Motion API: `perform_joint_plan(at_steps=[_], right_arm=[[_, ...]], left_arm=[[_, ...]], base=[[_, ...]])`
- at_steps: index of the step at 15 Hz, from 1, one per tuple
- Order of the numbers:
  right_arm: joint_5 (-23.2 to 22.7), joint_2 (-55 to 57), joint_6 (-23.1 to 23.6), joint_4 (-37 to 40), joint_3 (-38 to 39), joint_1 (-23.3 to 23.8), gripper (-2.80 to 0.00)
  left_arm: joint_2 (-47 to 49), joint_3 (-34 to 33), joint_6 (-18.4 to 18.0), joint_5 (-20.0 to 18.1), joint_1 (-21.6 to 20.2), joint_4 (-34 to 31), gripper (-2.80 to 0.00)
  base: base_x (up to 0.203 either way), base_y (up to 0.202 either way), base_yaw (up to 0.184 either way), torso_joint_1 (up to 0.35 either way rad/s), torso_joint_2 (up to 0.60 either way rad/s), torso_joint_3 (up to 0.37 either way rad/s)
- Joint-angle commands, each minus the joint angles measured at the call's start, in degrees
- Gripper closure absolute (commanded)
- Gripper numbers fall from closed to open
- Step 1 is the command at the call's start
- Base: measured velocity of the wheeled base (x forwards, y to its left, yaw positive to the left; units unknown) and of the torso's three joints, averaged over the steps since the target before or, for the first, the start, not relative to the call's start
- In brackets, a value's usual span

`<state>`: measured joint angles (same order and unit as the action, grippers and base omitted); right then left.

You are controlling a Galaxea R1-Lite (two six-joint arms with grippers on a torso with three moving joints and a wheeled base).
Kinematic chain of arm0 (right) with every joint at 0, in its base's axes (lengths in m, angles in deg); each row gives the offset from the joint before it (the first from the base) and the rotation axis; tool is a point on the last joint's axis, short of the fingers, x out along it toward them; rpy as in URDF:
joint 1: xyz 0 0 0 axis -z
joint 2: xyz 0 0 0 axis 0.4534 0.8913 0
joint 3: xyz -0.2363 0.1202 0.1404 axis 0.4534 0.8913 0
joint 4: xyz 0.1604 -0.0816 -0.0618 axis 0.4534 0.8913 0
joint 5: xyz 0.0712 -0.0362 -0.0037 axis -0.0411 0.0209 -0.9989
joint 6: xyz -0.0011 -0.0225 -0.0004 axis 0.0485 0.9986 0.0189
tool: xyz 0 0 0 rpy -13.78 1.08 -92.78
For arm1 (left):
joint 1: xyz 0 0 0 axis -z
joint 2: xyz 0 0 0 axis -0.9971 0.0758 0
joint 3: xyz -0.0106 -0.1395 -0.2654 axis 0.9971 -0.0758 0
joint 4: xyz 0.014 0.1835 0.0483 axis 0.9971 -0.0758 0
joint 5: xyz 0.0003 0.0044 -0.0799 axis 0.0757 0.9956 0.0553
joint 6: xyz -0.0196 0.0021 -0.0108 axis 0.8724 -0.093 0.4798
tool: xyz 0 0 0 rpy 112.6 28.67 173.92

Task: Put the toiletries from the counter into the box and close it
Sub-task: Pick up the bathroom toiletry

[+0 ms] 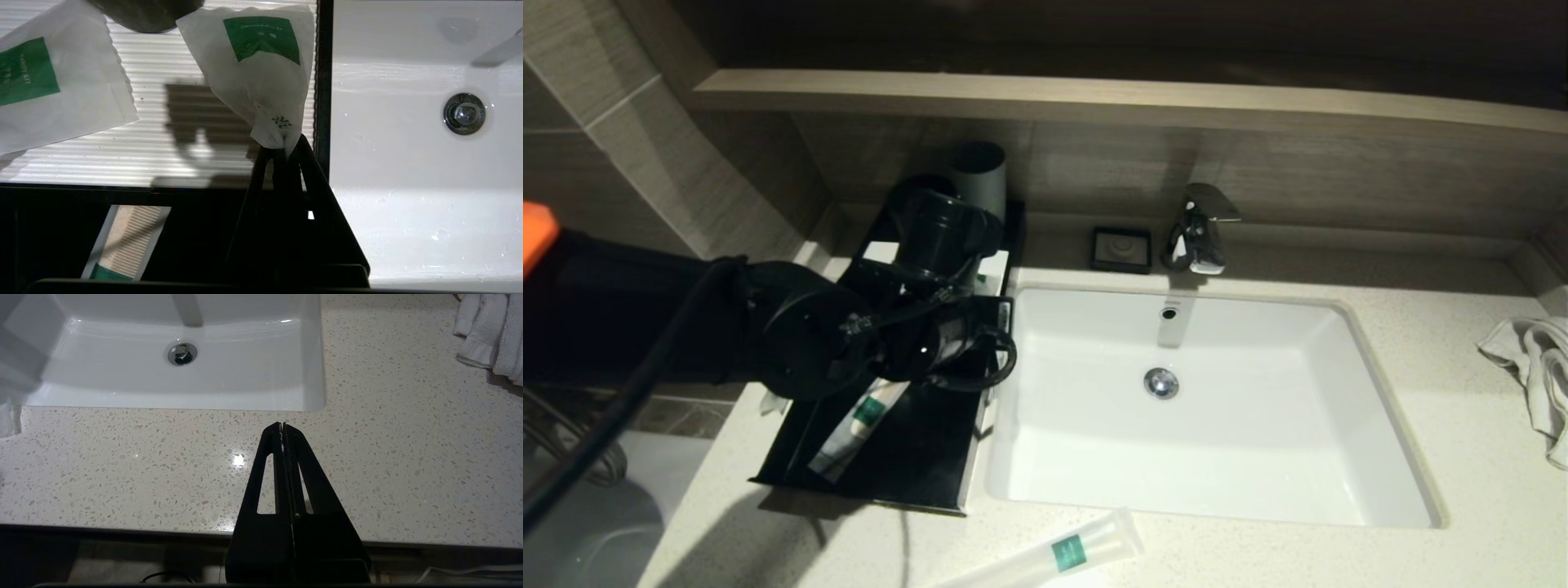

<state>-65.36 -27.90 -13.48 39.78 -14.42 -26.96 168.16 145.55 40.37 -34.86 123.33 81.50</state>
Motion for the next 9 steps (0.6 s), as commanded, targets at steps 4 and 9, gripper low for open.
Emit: perform_joint_plan(at_steps=[4, 9], right_arm=[[0.00, 0.09, 0.00, -0.01, 0.00, 0.00, 0.00], [0.00, 0.09, -0.01, -0.08, 0.00, 0.00, 0.00]], left_arm=[[-0.86, 0.02, 0.08, 0.82, 0.02, 0.01, 0.00], [-6.28, -1.55, 0.16, 0.82, 1.29, -0.80, 0.00]], base=[[0.000, 0.000, 0.000, 0.000, 0.00, 0.000], [0.000, 0.000, 0.000, 0.000, 0.00, 0.000]])
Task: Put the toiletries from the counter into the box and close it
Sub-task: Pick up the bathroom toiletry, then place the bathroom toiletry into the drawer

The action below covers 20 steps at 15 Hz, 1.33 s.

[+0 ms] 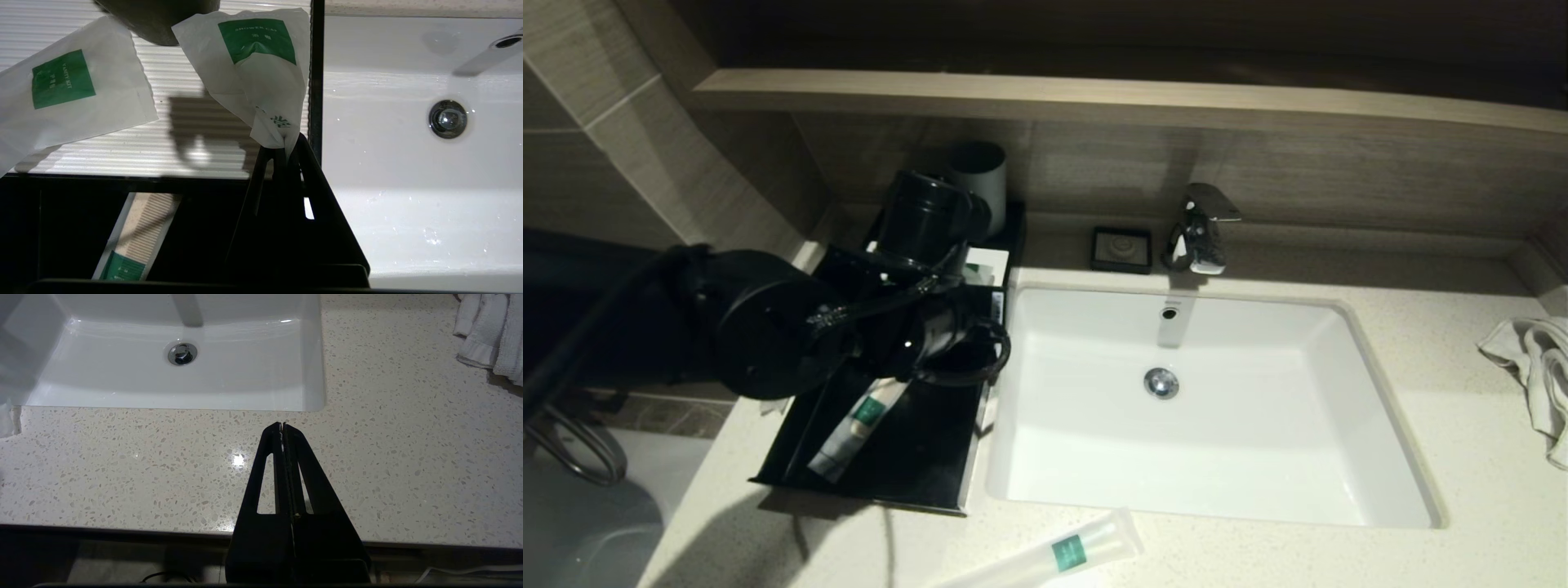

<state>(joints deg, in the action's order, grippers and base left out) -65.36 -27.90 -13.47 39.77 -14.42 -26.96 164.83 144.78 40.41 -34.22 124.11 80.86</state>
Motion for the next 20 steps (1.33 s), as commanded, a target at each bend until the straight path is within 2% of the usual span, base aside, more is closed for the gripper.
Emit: perform_joint_plan(at_steps=[1, 4, 12, 16, 20], right_arm=[[0.00, 0.09, 0.00, -0.01, 0.00, 0.00, 0.00], [0.00, 0.09, -0.09, -0.01, 0.00, 0.00, 0.00], [0.00, 0.09, -0.03, -0.01, 0.00, 0.00, 0.00], [0.00, 0.02, 0.00, -0.05, 0.00, 0.00, 0.00], [0.00, 0.08, 0.00, -0.01, 0.00, 0.00, 0.00]], left_arm=[[-4.52, -1.63, 0.13, 0.18, 0.82, -0.70, 0.00], [-10.05, -6.93, 0.21, 0.18, 2.20, -2.60, 0.00], [-26.37, -28.42, -1.06, -0.33, 3.98, -2.51, 0.00], [-28.32, -36.36, -0.93, -0.65, 6.20, 2.03, 0.00], [-26.52, -40.63, 0.34, -1.79, 7.86, 6.32, 0.00]], base=[[0.000, 0.000, 0.000, 0.000, 0.00, 0.000], [0.000, 0.000, 0.000, 0.000, 0.00, 0.000], [0.000, 0.000, 0.000, 0.000, 0.00, 0.000], [0.000, 0.000, 0.000, 0.000, 0.00, 0.000], [0.000, 0.000, 0.000, 0.000, 0.00, 0.000]])
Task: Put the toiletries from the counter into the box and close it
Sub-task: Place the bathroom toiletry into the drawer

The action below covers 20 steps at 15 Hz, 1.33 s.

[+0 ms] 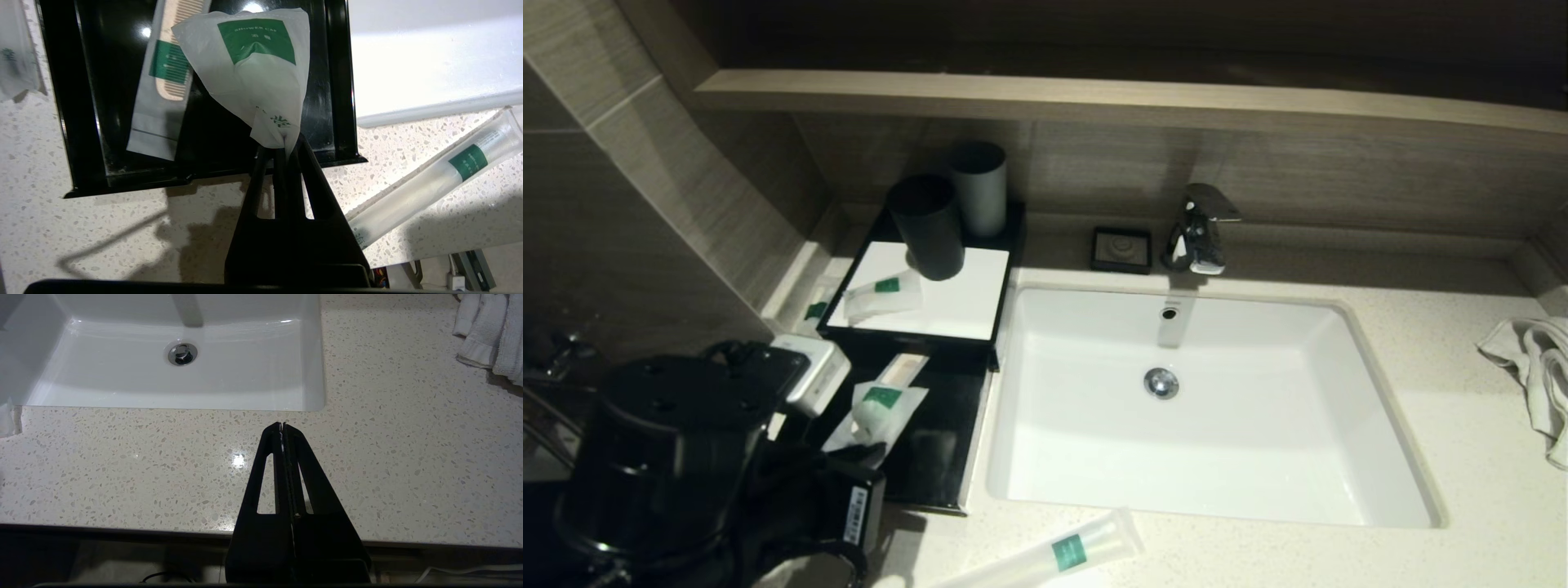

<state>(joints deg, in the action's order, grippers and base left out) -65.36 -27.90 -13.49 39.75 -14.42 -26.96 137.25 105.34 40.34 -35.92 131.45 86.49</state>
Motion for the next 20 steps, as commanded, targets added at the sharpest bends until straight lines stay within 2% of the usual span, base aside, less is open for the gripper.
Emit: perform_joint_plan(at_steps=[1, 6, 9, 20], right_arm=[[0.00, 0.03, -0.02, 0.01, 0.00, 0.00, 0.00], [0.00, 0.09, 0.01, 0.01, 0.00, 0.00, 0.00], [0.00, 0.08, 0.01, 0.01, 0.00, 0.00, 0.00], [0.00, 0.09, 0.01, 0.01, 0.00, 0.00, 0.00]], left_arm=[[2.11, -1.32, 1.19, -0.20, 0.66, 1.47, 0.00], [7.55, -0.49, 1.79, -0.57, 0.65, 6.26, 0.00], [10.58, 0.11, 1.86, -2.10, 0.58, 9.11, 0.00], [16.30, 2.86, 2.04, -2.18, -0.52, 9.43, 0.00]], base=[[0.000, 0.000, 0.000, 0.000, 0.00, 0.000], [0.000, 0.000, 0.000, 0.000, 0.00, 0.000], [0.000, 0.000, 0.000, 0.000, 0.00, 0.000], [0.000, 0.000, 0.000, 0.000, 0.00, 0.000]])
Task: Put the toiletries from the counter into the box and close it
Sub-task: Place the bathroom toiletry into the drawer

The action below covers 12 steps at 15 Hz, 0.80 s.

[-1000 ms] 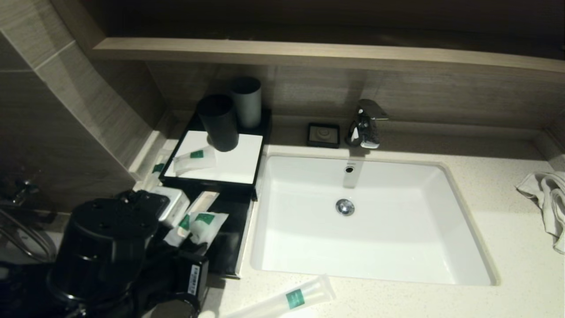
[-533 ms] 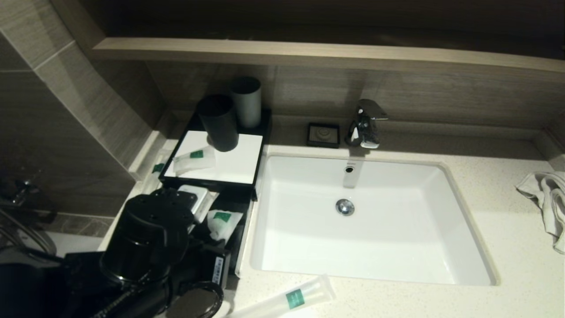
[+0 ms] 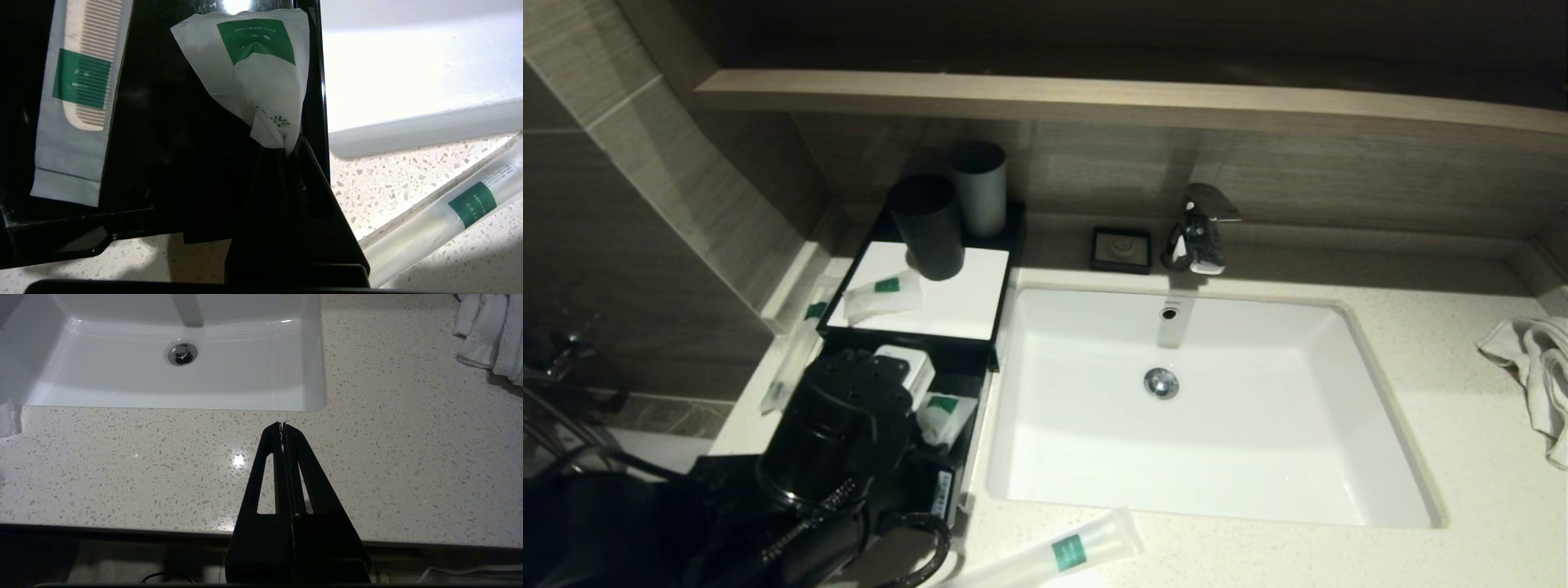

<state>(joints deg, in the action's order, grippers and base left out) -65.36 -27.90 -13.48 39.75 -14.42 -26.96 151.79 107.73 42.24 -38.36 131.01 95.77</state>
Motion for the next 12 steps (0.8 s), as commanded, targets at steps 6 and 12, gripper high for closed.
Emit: perform_joint_plan(at_steps=[6, 12], right_arm=[[0.00, 0.09, -0.03, 0.01, 0.00, 0.00, 0.00], [0.00, 0.08, -0.07, 0.01, 0.00, 0.00, 0.00]], left_arm=[[3.70, 3.59, 0.23, 0.52, -2.13, 0.16, 0.00], [5.05, 5.87, 0.14, 0.63, -2.26, 0.16, 0.00]], base=[[0.000, 0.000, 0.000, 0.000, 0.00, 0.000], [0.000, 0.000, 0.000, 0.000, 0.00, 0.000]])
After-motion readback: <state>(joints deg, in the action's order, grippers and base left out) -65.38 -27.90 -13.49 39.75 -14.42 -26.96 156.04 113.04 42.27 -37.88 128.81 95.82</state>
